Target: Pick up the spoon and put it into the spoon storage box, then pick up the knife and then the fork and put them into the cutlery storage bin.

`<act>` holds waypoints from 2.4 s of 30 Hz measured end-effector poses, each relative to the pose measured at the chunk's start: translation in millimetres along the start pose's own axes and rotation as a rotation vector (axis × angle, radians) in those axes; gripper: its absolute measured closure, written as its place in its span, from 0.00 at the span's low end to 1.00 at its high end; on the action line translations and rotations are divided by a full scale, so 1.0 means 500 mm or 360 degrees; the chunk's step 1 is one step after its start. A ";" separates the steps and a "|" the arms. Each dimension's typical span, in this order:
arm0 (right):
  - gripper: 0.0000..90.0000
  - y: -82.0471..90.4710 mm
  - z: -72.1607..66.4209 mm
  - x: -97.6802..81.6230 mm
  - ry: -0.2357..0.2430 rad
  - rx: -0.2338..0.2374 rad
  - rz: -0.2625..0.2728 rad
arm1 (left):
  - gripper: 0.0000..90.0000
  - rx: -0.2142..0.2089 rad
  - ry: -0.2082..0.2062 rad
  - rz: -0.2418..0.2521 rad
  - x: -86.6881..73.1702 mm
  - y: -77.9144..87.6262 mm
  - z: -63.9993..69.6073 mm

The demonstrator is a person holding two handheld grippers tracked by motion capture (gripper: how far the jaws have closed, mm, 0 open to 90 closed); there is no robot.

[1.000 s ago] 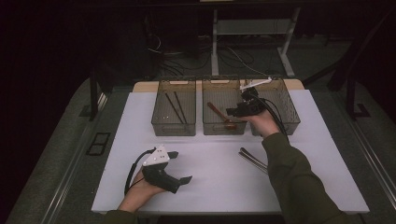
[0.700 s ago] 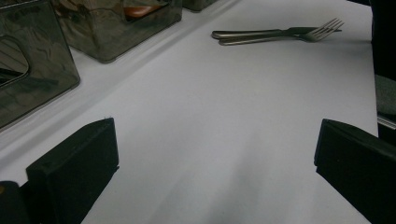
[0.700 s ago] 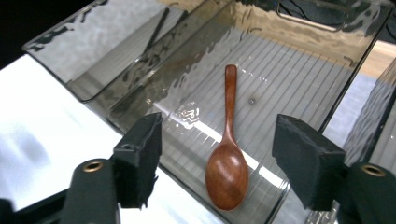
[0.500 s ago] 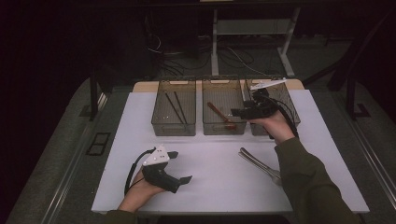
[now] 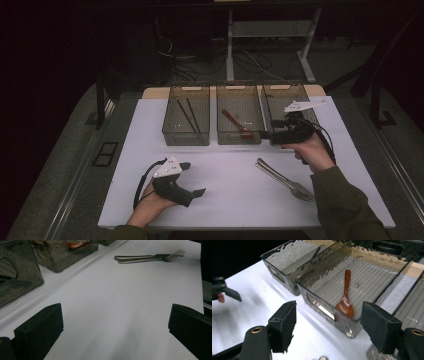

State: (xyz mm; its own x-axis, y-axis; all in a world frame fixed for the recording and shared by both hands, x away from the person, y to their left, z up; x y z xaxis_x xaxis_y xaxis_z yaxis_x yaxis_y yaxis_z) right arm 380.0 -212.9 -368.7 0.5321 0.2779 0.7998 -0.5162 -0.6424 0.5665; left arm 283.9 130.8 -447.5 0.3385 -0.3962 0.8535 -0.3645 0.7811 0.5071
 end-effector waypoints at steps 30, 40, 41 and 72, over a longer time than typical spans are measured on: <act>0.44 0.117 0.012 -0.202 -0.0029 -0.0055 -0.0136 | 0.00 0.0007 -0.0010 0.0006 0.001 0.005 0.001; 0.87 0.149 0.001 -0.259 -0.0019 -0.0052 -0.0295 | 0.00 0.0015 -0.0016 0.0001 0.001 0.006 0.001; 0.90 0.150 0.000 -0.264 -0.0014 -0.0043 -0.0321 | 0.00 0.0015 -0.0017 -0.0003 0.001 0.006 0.001; 1.00 0.091 -0.026 -0.300 0.0255 -0.0148 -0.0546 | 0.00 0.0020 -0.0021 -0.0003 0.001 0.007 0.001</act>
State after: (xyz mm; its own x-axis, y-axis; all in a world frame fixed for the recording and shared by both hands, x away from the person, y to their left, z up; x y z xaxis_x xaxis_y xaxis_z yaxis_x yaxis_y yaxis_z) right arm 267.9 -274.8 -460.5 0.5767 0.5780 0.5773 -0.3888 -0.4273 0.8162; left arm 282.3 132.8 -445.2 0.3275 -0.4042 0.8541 -0.3745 0.7744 0.5100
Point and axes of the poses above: each handheld gripper's, and its own axes: y roughly backward along the jaws, x roughly out of its top, z roughly to its right, the point moved 3 cm from there along -y, roughly forward along the jaws, and after that the axes turned 1 degree about -x, right-handed, at the moved point
